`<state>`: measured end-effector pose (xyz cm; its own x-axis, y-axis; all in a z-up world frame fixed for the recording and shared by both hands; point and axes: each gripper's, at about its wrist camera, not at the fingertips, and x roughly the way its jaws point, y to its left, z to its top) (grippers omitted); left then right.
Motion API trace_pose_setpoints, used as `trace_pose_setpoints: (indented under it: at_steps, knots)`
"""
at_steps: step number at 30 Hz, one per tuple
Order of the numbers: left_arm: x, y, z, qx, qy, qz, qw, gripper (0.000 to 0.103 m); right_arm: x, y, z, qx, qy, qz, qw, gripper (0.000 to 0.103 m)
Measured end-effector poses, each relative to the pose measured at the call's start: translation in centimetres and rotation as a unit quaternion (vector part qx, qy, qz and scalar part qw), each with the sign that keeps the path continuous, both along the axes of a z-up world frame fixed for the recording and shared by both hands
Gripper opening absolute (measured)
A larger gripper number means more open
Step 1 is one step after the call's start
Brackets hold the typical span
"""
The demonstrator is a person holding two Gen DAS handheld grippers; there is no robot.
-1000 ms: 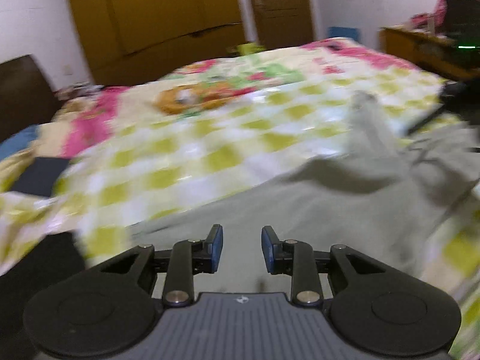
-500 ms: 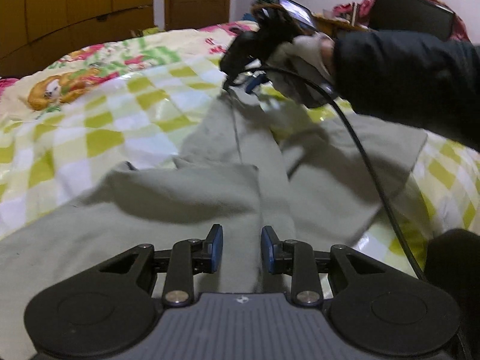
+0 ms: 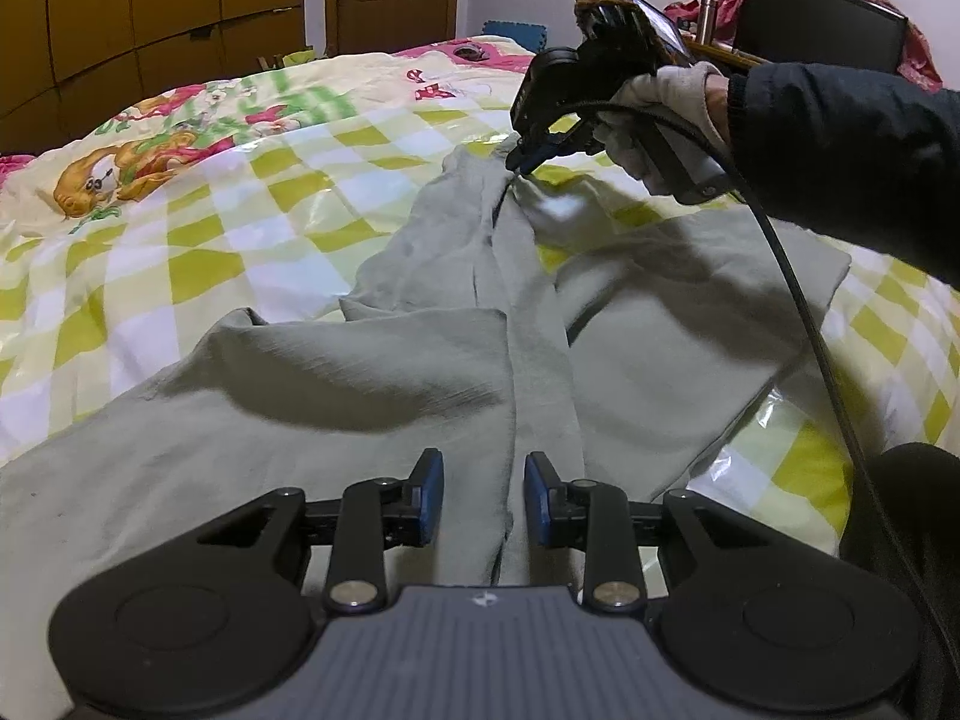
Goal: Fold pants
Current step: 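Grasp the hem of one pants leg with the right tool, then lift the held pants leg and lay it over the other leg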
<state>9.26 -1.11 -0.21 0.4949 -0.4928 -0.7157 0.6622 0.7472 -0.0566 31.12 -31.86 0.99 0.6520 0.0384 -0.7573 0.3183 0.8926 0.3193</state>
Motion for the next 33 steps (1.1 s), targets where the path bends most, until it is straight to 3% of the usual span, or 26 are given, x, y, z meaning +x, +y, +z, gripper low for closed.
trace_pose_setpoints:
  at_steps: [2, 5, 9, 13, 14, 15, 19, 22, 25, 28, 33]
  knots:
    - [0.1, -0.2, -0.1, 0.003, 0.001, -0.001, 1.0, 0.044, 0.3, -0.5, -0.4, 0.029, -0.005, -0.015, 0.999, 0.014]
    - [0.1, -0.1, -0.1, 0.003, 0.002, -0.002, 1.0, 0.044, 0.9, -1.1, -1.3, 0.089, -0.011, -0.035, 0.995, 0.027]
    - [0.2, 0.0, -0.3, 0.005, 0.006, 0.0, 1.0, 0.048, 0.8, -1.2, -1.7, 0.094, -0.022, -0.053, 0.994, 0.028]
    - [0.2, 0.0, -0.4, 0.006, 0.005, 0.0, 1.0, 0.048, 0.7, -0.8, -1.3, 0.053, -0.026, -0.052, 0.997, 0.023]
    - [0.3, 0.0, -0.4, 0.005, 0.006, 0.002, 1.0, 0.048, 0.8, -0.6, -1.1, 0.041, -0.024, -0.043, 0.998, 0.01]
    - [0.3, 0.0, -0.4, 0.004, 0.006, 0.003, 1.0, 0.048, 0.8, -0.5, -1.0, 0.037, -0.023, -0.033, 0.998, 0.004]
    - [0.4, -0.2, -0.3, 0.005, 0.008, 0.005, 0.9999, 0.048, -0.1, -0.6, 0.1, 0.072, -0.042, -0.012, 0.996, 0.003]
    - [0.3, -0.6, 0.4, 0.012, 0.0, 0.002, 0.9999, 0.048, -1.3, -1.5, 2.2, 0.121, -0.082, -0.012, 0.989, 0.003]
    - [0.0, -1.2, 1.6, 0.018, -0.016, -0.001, 0.9997, 0.048, -3.6, -3.1, 5.6, 0.171, -0.139, -0.013, 0.975, 0.003]
    - [-0.5, -2.0, 2.8, 0.021, -0.033, -0.005, 0.9992, 0.048, -7.6, -5.1, 9.1, 0.19, -0.194, -0.012, 0.962, 0.002]
    - [-1.6, -4.3, 4.0, 0.024, -0.05, -0.024, 0.9982, 0.05, -17.6, -10.3, 11.8, 0.205, -0.247, -0.055, 0.946, 0.002]
